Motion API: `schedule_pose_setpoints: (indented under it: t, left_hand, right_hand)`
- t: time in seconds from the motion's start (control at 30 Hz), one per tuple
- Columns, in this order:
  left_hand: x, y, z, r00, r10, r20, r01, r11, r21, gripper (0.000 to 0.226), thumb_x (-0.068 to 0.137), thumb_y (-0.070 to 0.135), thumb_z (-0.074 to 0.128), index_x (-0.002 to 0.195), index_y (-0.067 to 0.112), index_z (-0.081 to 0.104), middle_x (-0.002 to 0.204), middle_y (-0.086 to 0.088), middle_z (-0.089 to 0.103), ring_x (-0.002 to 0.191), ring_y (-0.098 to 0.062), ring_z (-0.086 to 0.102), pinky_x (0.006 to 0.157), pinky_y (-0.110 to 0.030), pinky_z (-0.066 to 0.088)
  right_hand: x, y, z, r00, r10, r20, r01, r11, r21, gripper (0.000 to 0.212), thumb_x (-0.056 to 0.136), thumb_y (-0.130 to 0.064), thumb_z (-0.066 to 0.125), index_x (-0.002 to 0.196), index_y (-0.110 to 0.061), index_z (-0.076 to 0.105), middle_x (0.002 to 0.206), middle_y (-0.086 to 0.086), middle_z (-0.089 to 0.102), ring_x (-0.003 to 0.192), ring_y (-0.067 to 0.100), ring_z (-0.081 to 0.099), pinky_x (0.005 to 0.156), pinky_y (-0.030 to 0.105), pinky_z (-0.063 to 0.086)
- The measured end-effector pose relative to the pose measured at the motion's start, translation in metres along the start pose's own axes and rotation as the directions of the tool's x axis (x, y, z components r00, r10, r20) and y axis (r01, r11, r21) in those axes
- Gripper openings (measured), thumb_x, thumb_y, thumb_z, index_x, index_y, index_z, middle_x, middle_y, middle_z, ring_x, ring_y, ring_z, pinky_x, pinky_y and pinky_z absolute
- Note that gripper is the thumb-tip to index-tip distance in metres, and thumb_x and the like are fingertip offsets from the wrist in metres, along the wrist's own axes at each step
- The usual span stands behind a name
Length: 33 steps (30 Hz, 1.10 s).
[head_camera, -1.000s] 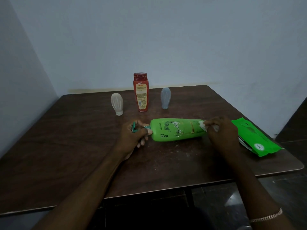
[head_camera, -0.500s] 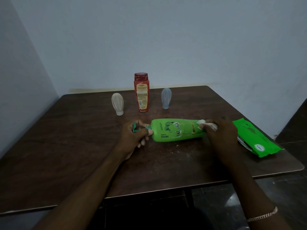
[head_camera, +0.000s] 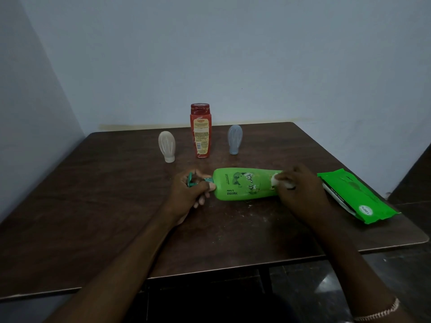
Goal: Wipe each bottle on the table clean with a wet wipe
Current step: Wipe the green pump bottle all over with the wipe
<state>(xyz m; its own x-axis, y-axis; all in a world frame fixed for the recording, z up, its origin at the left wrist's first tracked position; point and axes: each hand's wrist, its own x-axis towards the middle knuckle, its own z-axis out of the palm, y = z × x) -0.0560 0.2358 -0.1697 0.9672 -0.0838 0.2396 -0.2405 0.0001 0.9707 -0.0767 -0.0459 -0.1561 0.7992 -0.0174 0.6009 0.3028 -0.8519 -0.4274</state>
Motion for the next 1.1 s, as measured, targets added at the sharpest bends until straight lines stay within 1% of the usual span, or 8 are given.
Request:
schedule_pose_setpoints:
  t: [0.1,0.23,0.3,0.43,0.57,0.67,0.87,1.1]
  left_hand:
    - [0.000,0.000,0.001,1.000,-0.002,0.005,0.001,1.000,0.001,0.015,0.085,-0.003,0.071,0.081,0.009,0.063,0.062,-0.013,0.062,0.040,-0.016,0.048,0.035,-0.021,0.032]
    - [0.000,0.000,0.001,1.000,-0.001,0.007,0.001,1.000,-0.002,0.011,0.085,-0.003,0.071,0.084,0.006,0.063,0.062,-0.012,0.062,0.040,-0.015,0.048,0.034,-0.020,0.032]
    - [0.000,0.000,0.001,1.000,0.004,0.009,-0.004,1.000,0.002,0.011,0.085,-0.003,0.071,0.083,0.004,0.063,0.061,-0.012,0.062,0.040,-0.015,0.048,0.034,-0.020,0.032]
    - [0.001,-0.001,0.000,1.000,0.005,0.006,-0.005,1.000,0.000,0.012,0.086,-0.003,0.070,0.083,0.002,0.061,0.061,-0.013,0.061,0.040,-0.015,0.047,0.034,-0.020,0.032]
    - [0.001,-0.003,0.000,1.000,-0.007,0.008,0.007,1.000,-0.008,0.014,0.085,-0.003,0.071,0.088,-0.008,0.058,0.062,-0.012,0.061,0.040,-0.015,0.047,0.034,-0.021,0.032]
    - [0.001,-0.003,0.000,1.000,-0.002,0.011,0.002,1.000,-0.005,0.011,0.085,-0.003,0.071,0.085,0.000,0.060,0.062,-0.012,0.062,0.040,-0.015,0.048,0.034,-0.021,0.032]
    - [0.000,-0.001,0.000,1.000,0.008,0.006,-0.008,1.000,0.001,0.018,0.085,-0.003,0.071,0.078,0.010,0.060,0.062,-0.012,0.062,0.041,-0.015,0.047,0.035,-0.021,0.032]
    - [0.000,-0.001,0.001,1.000,0.006,0.014,-0.007,1.000,0.008,0.011,0.084,-0.004,0.072,0.088,0.000,0.062,0.063,-0.012,0.062,0.041,-0.014,0.049,0.034,-0.021,0.034]
  right_hand:
    - [-0.001,0.004,-0.005,0.998,0.069,-0.008,-0.069,0.997,0.031,0.003,0.077,-0.009,0.076,0.078,-0.012,0.075,0.084,0.003,0.061,0.072,0.016,0.055,0.067,0.023,0.036]
    - [0.011,0.012,-0.007,0.979,0.173,-0.111,-0.171,0.985,0.028,0.024,0.073,-0.003,0.075,0.096,-0.007,0.073,0.095,0.014,0.067,0.082,0.022,0.058,0.070,0.020,0.033]
    - [0.014,0.007,-0.004,0.984,0.145,-0.103,-0.141,0.989,0.046,0.025,0.074,-0.001,0.074,0.098,-0.007,0.074,0.096,0.014,0.069,0.082,0.021,0.059,0.071,0.019,0.035]
    - [0.007,-0.001,-0.001,1.000,0.008,-0.015,-0.008,1.000,0.000,0.024,0.078,0.000,0.072,0.101,-0.008,0.075,0.099,0.013,0.071,0.086,0.030,0.066,0.080,0.033,0.048]
    - [0.004,0.007,-0.007,0.999,0.019,-0.040,-0.021,0.999,-0.031,0.022,0.078,0.005,0.070,0.096,-0.005,0.077,0.095,0.015,0.071,0.082,0.030,0.066,0.073,0.026,0.042]
    - [0.013,0.009,-0.007,0.995,0.078,-0.063,-0.083,0.993,-0.089,0.019,0.080,-0.002,0.067,0.096,-0.003,0.076,0.093,0.019,0.070,0.083,0.035,0.066,0.072,0.029,0.043]
    - [0.002,-0.006,0.000,0.999,-0.024,0.041,0.025,1.000,-0.008,0.017,0.081,0.001,0.070,0.096,-0.006,0.076,0.090,0.013,0.063,0.077,0.031,0.061,0.067,0.033,0.046]
    - [0.014,0.008,-0.004,0.990,0.139,0.013,-0.137,0.984,-0.112,0.017,0.081,-0.010,0.066,0.095,-0.005,0.075,0.093,0.017,0.062,0.079,0.034,0.061,0.065,0.029,0.039]
